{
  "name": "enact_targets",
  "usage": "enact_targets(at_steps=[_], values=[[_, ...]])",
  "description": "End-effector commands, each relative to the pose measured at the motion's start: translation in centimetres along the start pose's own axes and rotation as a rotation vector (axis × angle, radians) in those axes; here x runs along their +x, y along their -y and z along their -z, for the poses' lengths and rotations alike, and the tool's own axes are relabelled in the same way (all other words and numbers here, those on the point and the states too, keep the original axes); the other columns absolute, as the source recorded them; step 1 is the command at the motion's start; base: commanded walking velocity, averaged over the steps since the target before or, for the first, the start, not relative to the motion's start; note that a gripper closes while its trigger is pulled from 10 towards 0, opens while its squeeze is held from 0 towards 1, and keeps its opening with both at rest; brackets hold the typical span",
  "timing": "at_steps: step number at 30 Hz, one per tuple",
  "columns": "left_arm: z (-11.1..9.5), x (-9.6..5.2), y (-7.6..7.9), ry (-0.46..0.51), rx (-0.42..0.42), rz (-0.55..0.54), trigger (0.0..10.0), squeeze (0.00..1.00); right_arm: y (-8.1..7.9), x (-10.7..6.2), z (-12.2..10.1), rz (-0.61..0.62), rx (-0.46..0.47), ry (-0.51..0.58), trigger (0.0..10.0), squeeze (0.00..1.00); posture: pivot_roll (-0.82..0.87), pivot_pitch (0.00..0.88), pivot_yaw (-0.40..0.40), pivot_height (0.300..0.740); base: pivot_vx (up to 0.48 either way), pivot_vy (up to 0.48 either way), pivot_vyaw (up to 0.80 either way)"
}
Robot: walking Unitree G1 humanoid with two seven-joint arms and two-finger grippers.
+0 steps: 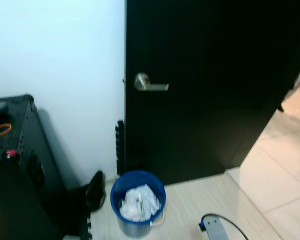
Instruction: Clean up the room
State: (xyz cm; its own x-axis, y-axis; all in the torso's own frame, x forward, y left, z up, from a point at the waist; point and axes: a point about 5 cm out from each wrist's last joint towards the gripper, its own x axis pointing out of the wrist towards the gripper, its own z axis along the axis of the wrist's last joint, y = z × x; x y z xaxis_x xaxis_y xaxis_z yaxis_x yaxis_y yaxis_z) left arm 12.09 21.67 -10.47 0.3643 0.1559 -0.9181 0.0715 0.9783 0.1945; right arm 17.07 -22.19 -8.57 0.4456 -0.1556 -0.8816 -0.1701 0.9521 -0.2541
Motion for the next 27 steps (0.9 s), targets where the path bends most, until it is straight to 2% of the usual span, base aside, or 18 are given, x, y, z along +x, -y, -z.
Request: enact_targets(at_steps=[1, 7, 11, 19, 27], values=[[-1.0, 0.1, 0.7, 0.028, 0.019, 0.023, 10.0, 0.0, -0.3, 0.0, 0.1, -0.011, -0.013, -0.004, 10.0, 0.0, 0.08, 0.0, -0.112, 0.739, -0.334, 0.0, 0.0], [-1.3, 0.1, 1.8, 0.037, 0.046, 0.041, 10.0, 0.0, -0.8, 0.0, 0.5, -0.019, -0.031, -0.012, 10.0, 0.0, 0.07, 0.0, -0.107, 0.739, -0.331, 0.0, 0.0], [-0.9, 0.0, 3.2, 0.027, 0.071, 0.062, 10.0, 0.0, -1.2, -0.1, 1.2, -0.028, -0.052, -0.031, 10.0, 0.0, 0.06, 0.0, -0.109, 0.739, -0.33, 0.0, 0.0], [-0.6, -0.1, 4.1, 0.017, 0.076, 0.073, 10.0, 0.0, -1.4, -0.1, 1.7, -0.035, -0.078, -0.045, 10.0, 0.0, 0.06, 0.0, -0.115, 0.739, -0.332, 0.0, 0.0], [-1.0, -0.1, 4.9, 0.023, 0.076, 0.08, 10.0, 0.0, -0.9, -0.1, 1.7, -0.035, -0.107, -0.04, 10.0, 0.0, 0.06, 0.0, -0.113, 0.739, -0.33, 0.0, 0.0]])
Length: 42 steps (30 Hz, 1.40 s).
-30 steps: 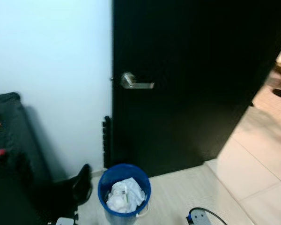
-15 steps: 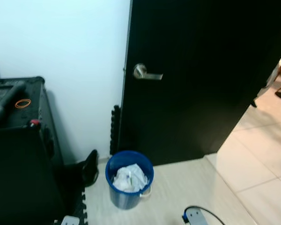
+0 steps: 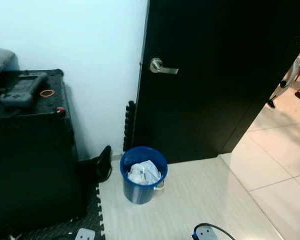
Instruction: Clean up the room
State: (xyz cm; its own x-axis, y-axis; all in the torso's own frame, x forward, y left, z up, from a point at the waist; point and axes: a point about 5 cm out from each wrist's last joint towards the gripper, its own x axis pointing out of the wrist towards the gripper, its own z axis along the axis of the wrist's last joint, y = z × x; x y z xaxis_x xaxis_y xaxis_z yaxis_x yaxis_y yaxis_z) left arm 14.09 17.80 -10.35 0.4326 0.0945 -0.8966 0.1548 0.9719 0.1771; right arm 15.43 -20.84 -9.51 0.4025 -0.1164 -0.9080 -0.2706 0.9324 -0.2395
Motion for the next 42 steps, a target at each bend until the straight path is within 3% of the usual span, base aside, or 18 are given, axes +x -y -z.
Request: enact_targets(at_steps=[1, 9, 17, 42], values=[[1.3, -0.2, 1.4, -0.057, 0.003, 0.034, 10.0, 0.0, 0.9, -0.1, 0.3, 0.019, -0.018, -0.005, 10.0, 0.0, 0.06, 0.0, -0.113, 0.739, -0.334, 0.0, 0.0], [1.6, -0.2, 0.9, -0.055, 0.007, 0.034, 10.0, 0.0, 1.6, -0.2, 1.2, 0.025, -0.057, -0.029, 10.0, 0.0, 0.05, 0.0, -0.114, 0.739, -0.324, 0.0, -0.45], [1.4, -0.2, 0.8, -0.04, 0.0, 0.033, 10.0, 0.0, 2.0, -0.2, 1.5, 0.036, -0.079, -0.041, 10.0, 0.0, 0.05, 0.0, -0.125, 0.739, 0.0, 0.0, -0.76], [1.6, -0.2, 1.1, -0.043, 0.022, 0.046, 10.0, 0.0, -0.2, 0.0, 0.4, 0.021, -0.132, -0.031, 10.0, 0.0, 0.04, 0.0, -0.123, 0.739, 0.0, 0.0, -0.76]])
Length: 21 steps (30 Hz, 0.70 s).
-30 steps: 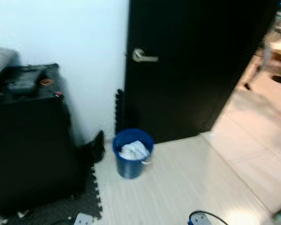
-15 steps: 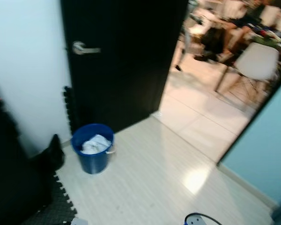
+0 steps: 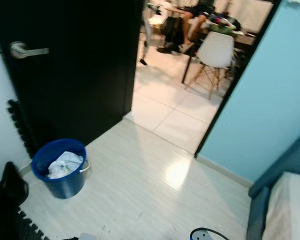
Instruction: Clean up the room
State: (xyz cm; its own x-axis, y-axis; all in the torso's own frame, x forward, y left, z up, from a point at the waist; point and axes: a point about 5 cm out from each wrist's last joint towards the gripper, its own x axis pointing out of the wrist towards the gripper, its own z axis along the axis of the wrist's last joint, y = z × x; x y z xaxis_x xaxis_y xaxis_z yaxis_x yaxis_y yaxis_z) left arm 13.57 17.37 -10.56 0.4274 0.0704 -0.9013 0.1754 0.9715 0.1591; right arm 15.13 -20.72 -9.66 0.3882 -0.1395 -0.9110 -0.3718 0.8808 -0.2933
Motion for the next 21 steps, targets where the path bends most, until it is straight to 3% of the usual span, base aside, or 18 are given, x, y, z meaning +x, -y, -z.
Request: enact_targets(at_steps=[1, 8, 21], values=[[1.1, -0.1, 0.6, -0.042, 0.012, 0.022, 10.0, 0.0, 0.0, 0.0, 0.1, 0.004, -0.01, -0.009, 10.0, 0.0, 0.04, 0.0, -0.12, 0.739, 0.0, 0.0, -0.76], [1.0, -0.1, 0.6, -0.04, 0.019, 0.027, 10.0, 0.0, 0.3, 0.0, 0.2, 0.017, -0.016, -0.011, 10.0, 0.0, 0.04, 0.0, -0.118, 0.739, 0.0, 0.0, -0.76], [0.9, -0.1, 0.6, -0.038, 0.026, 0.032, 10.0, 0.0, 3.5, -0.2, 1.5, 0.092, -0.013, -0.041, 10.0, 0.0, 0.04, 0.0, -0.115, 0.739, 0.0, 0.0, -0.76]])
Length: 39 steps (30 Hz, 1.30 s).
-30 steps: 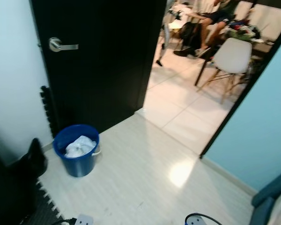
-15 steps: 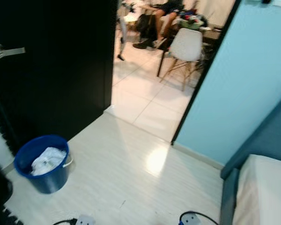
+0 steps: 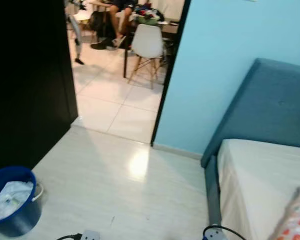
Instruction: Clean up the room
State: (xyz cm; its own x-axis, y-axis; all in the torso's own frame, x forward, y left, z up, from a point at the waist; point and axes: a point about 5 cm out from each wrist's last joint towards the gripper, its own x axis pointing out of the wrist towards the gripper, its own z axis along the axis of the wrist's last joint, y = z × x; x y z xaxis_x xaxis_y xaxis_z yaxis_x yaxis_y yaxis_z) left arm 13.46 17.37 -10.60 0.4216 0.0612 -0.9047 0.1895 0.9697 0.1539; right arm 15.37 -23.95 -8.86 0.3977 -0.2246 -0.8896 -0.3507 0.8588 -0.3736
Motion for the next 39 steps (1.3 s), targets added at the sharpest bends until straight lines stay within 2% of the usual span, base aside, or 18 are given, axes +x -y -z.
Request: enact_targets(at_steps=[1, 7, 9, 16, 21, 30, 39], values=[[0.8, -0.1, 0.6, -0.033, 0.014, 0.024, 10.0, 0.0, 0.7, 0.0, 0.7, 0.012, 0.0, -0.019, 10.0, 0.0, 0.04, 0.0, -0.115, 0.739, 0.0, 0.0, -0.76], [0.8, -0.1, 0.7, -0.034, 0.016, 0.028, 10.0, 0.0, 0.8, -0.1, 1.1, 0.02, -0.005, -0.027, 10.0, 0.0, 0.04, 0.0, -0.117, 0.739, 0.0, 0.0, -0.76], [0.8, -0.1, 0.7, -0.034, 0.017, 0.03, 10.0, 0.0, -0.3, -0.1, 1.2, 0.01, -0.01, -0.027, 10.0, 0.0, 0.04, 0.0, -0.118, 0.739, 0.0, 0.0, -0.76], [0.8, -0.1, 0.7, -0.035, 0.02, 0.034, 10.0, 0.0, -2.1, -0.1, 0.6, -0.009, -0.015, -0.019, 10.0, 0.0, 0.04, 0.0, -0.117, 0.739, 0.0, 0.0, -0.76], [0.8, -0.1, 0.7, -0.035, 0.021, 0.036, 10.0, 0.0, -2.8, -0.1, 0.0, -0.015, -0.015, -0.012, 10.0, 0.0, 0.04, 0.0, -0.118, 0.739, 0.0, 0.0, -0.76], [0.7, -0.1, 0.7, -0.033, 0.02, 0.037, 10.0, 0.0, -2.7, -0.1, -0.4, -0.009, -0.015, -0.007, 10.0, 0.0, 0.04, 0.0, -0.119, 0.739, 0.0, 0.0, -0.76], [0.7, -0.1, 0.7, -0.032, 0.026, 0.039, 10.0, 0.0, -0.9, 0.0, 0.3, 0.011, -0.018, -0.018, 10.0, 0.0, 0.04, 0.0, -0.123, 0.739, 0.0, 0.0, -0.76]])
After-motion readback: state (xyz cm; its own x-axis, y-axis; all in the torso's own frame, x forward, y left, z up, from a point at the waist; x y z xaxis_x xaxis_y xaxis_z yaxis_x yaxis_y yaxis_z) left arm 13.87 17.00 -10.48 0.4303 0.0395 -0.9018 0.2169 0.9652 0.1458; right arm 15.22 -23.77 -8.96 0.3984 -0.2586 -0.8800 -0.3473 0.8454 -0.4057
